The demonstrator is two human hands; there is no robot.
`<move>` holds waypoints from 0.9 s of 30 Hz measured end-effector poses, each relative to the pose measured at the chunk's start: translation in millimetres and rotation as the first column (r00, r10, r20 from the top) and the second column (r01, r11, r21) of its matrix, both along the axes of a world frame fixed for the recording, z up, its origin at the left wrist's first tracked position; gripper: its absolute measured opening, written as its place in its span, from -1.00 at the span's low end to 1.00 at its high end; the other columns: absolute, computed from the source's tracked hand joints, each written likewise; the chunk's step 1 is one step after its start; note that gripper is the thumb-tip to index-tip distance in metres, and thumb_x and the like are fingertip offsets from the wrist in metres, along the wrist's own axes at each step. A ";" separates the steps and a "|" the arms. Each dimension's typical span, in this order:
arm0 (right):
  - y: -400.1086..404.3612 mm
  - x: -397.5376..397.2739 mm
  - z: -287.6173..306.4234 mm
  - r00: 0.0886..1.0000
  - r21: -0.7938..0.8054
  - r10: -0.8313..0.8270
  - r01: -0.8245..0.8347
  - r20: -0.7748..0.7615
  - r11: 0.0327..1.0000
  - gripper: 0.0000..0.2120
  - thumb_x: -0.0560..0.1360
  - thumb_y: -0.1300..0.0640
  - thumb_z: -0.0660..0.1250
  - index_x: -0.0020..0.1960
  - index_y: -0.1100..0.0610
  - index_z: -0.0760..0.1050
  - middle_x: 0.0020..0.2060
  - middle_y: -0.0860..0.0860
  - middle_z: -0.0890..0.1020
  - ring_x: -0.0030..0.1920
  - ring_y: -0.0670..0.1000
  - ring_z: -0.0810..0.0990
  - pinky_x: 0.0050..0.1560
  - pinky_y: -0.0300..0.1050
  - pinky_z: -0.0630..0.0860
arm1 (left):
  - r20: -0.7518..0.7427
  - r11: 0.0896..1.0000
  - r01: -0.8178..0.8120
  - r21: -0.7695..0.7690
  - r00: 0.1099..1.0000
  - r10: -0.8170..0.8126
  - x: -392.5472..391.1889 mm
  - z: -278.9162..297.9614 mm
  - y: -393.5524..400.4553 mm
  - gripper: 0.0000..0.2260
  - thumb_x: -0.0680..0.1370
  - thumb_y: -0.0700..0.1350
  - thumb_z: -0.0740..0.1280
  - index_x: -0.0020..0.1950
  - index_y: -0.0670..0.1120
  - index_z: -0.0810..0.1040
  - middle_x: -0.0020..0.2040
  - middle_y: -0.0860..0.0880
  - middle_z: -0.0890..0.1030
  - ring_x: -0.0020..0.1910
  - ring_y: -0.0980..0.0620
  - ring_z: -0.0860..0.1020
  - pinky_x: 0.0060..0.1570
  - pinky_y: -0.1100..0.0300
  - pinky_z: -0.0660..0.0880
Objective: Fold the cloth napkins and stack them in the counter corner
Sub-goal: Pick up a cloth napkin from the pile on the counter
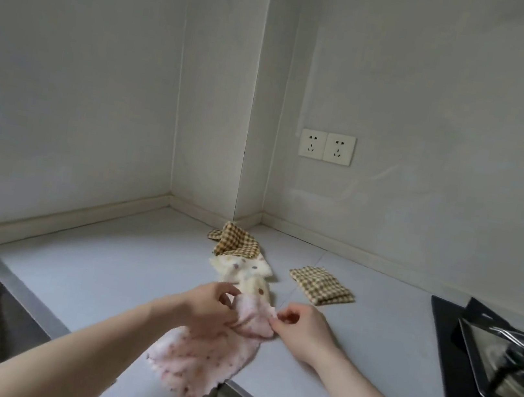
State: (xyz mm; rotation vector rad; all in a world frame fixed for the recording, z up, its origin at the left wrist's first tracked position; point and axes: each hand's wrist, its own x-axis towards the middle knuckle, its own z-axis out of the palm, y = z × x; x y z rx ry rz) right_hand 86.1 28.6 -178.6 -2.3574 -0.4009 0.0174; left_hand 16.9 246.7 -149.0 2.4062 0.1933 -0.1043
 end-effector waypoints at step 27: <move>-112.8 -52.1 193.0 0.882 0.486 -0.316 0.119 0.348 0.866 -0.86 0.56 0.07 0.35 -0.16 0.02 0.45 -0.24 0.01 0.70 -0.18 0.07 0.70 -0.26 -0.12 0.51 | 0.650 0.993 0.106 -0.052 0.759 -0.047 -19.7 186.1 -97.7 -0.71 0.54 -0.01 0.40 -0.29 -0.14 0.49 -0.41 0.02 0.49 -0.38 0.09 0.41 -0.36 0.22 0.36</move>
